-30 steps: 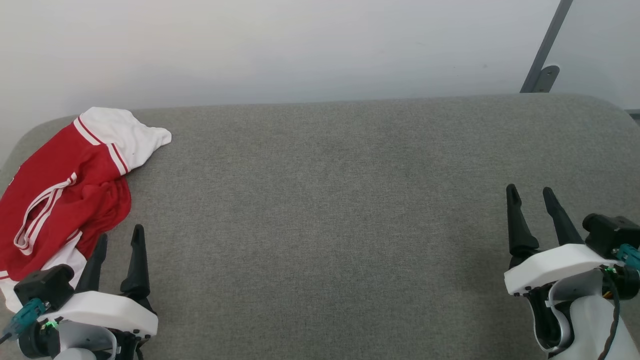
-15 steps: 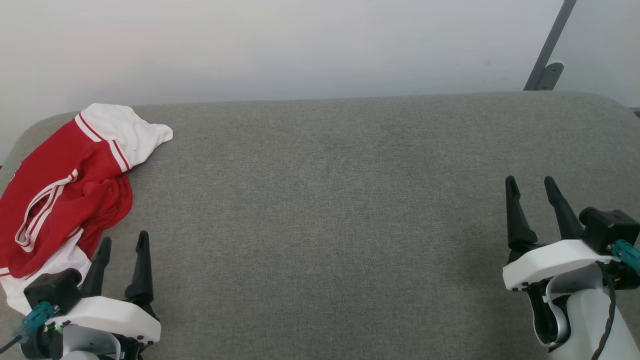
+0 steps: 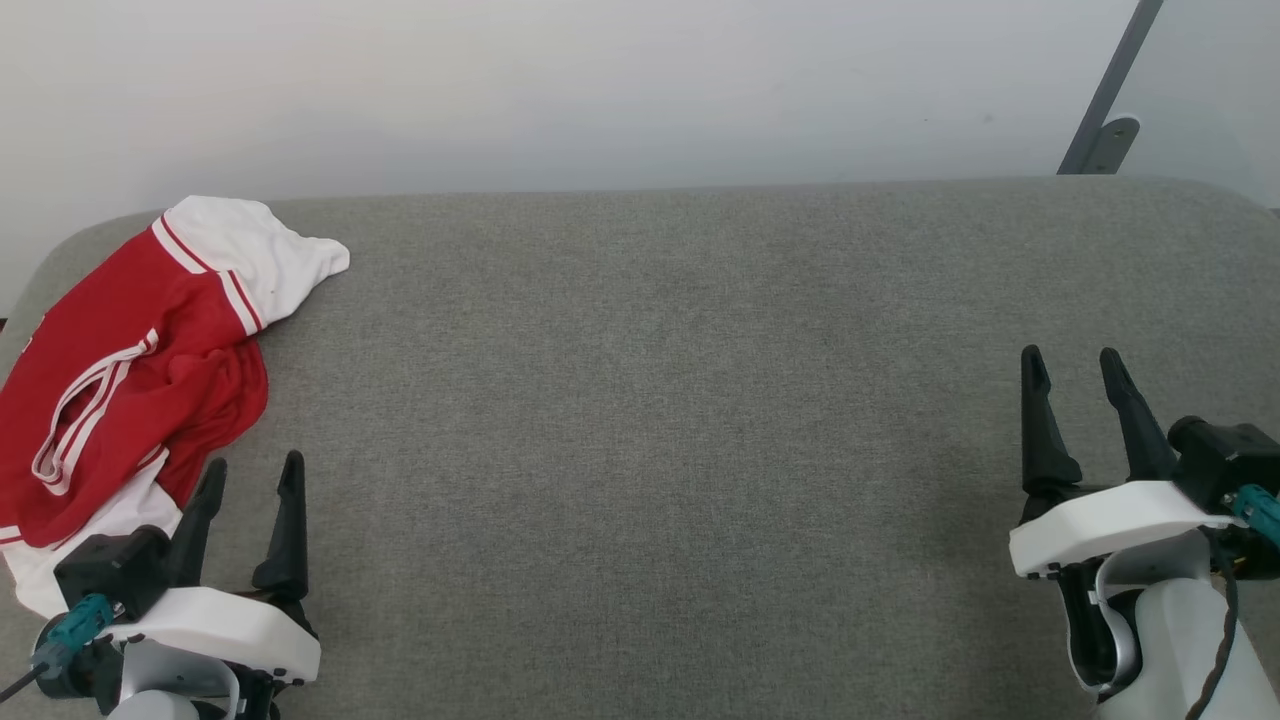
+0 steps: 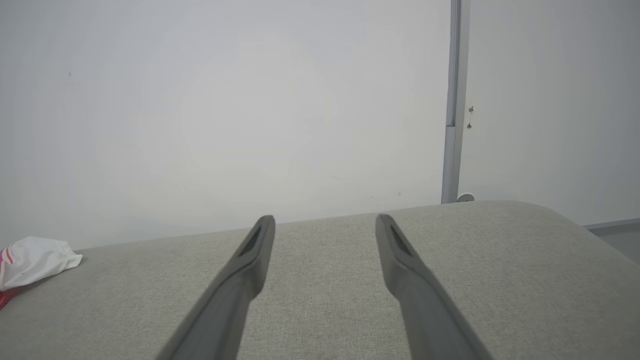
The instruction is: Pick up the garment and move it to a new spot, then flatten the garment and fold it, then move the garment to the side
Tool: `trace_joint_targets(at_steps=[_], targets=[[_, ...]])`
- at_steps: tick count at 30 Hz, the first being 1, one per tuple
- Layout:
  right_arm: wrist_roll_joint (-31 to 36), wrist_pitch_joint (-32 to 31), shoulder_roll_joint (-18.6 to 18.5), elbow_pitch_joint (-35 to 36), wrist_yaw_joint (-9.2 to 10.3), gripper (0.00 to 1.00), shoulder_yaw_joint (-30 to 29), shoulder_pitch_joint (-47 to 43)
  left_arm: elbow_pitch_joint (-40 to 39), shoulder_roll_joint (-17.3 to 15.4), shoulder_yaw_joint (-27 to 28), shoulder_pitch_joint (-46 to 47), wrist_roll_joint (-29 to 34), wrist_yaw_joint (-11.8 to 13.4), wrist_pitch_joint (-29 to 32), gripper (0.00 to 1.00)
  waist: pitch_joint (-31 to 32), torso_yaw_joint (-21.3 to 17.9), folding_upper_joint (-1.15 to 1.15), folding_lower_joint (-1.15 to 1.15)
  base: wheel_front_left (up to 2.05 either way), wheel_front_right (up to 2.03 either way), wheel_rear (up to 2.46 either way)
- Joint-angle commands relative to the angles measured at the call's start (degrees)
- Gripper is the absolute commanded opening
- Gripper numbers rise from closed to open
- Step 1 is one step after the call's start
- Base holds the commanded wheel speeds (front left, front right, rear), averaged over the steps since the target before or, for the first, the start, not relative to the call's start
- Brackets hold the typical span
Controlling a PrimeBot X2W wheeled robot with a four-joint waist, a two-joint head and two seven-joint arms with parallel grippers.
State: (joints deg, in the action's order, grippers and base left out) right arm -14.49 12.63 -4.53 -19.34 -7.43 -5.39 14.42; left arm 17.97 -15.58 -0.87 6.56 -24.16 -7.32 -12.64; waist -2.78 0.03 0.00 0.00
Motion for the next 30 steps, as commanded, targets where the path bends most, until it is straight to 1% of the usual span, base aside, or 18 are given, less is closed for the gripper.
trace_joint_targets(at_steps=[1,9,12,15,19,22,30], targets=[[1.1,0.5,0.0,0.3,-0.09,1.00,0.0,0.3,-0.2,-0.4,-0.2,1.0,0.8,-0.2,-0.5,1.00,0.0,0.0,0.00,0.00,0.00,0.00,0.00],[3.3,1.4,0.3,0.6,-0.10,1.00,-0.1,0.4,-0.2,-1.3,-1.2,1.2,2.1,-0.2,-1.3,1.00,-0.5,0.2,0.00,0.00,0.00,0.00,0.00],[4.2,1.7,0.3,0.7,-0.10,1.00,-0.3,0.6,-0.2,-1.2,-1.6,1.6,2.7,-0.2,-1.7,1.00,-0.7,1.1,0.00,0.00,0.00,0.00,0.00],[5.3,2.0,0.2,0.7,-0.10,1.00,-0.4,0.7,0.3,-0.8,-1.0,2.0,3.8,-0.2,-2.0,1.00,-0.8,2.8,0.00,0.00,0.00,0.00,0.00],[6.5,2.4,0.1,0.3,-0.08,1.00,0.1,0.8,0.5,0.5,0.8,1.9,6.7,-0.2,-2.4,1.00,-1.0,6.2,0.00,0.00,0.00,0.00,0.00],[7.5,2.7,0.2,-0.5,-0.07,1.00,1.9,0.9,0.2,1.7,2.7,0.8,8.9,-0.2,-2.7,1.00,-1.1,9.6,0.00,0.00,0.00,0.00,0.00],[6.0,2.6,0.7,-2.6,-0.06,1.00,5.8,1.7,0.3,5.1,6.3,-1.4,10.1,-0.1,-2.6,1.00,-1.5,19.4,0.00,0.00,0.00,0.00,0.00]])
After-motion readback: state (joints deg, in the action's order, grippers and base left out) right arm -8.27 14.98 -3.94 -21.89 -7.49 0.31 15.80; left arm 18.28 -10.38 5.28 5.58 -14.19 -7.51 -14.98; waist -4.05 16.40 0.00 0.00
